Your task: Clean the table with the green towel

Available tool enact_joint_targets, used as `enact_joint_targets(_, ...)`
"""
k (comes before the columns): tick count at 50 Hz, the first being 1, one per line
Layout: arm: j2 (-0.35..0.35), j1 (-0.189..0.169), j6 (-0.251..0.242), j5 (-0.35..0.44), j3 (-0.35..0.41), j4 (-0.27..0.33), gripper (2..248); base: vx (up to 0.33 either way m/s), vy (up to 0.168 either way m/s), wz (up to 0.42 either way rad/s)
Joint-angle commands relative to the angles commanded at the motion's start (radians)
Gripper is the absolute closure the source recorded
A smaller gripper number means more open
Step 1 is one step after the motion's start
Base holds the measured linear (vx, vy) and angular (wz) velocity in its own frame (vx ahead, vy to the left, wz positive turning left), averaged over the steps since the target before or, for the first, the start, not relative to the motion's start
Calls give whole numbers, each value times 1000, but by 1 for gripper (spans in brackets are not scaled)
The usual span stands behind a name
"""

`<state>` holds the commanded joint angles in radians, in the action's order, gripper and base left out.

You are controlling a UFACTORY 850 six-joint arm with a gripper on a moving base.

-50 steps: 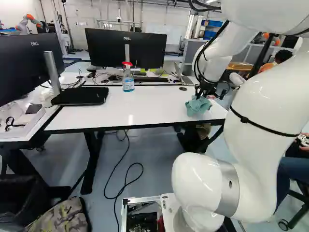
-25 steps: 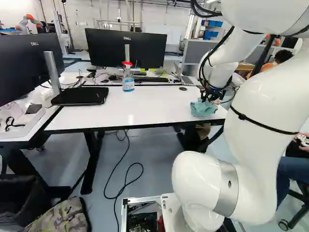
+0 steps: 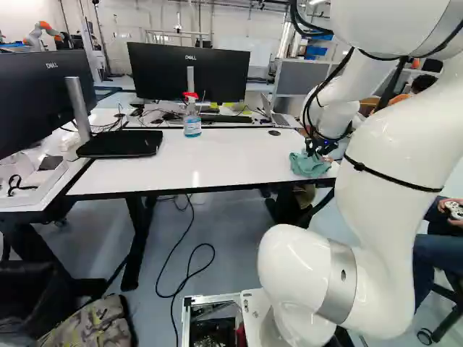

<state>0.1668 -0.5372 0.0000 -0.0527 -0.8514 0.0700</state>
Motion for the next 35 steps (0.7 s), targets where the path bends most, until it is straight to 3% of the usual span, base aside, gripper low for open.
enact_joint_targets(11, 0, 0, 0, -12, 0, 0, 207, 0, 0, 0)
enact_joint_targets(35, 0, 0, 0, -122, 0, 0, 207, 0, 0, 0)
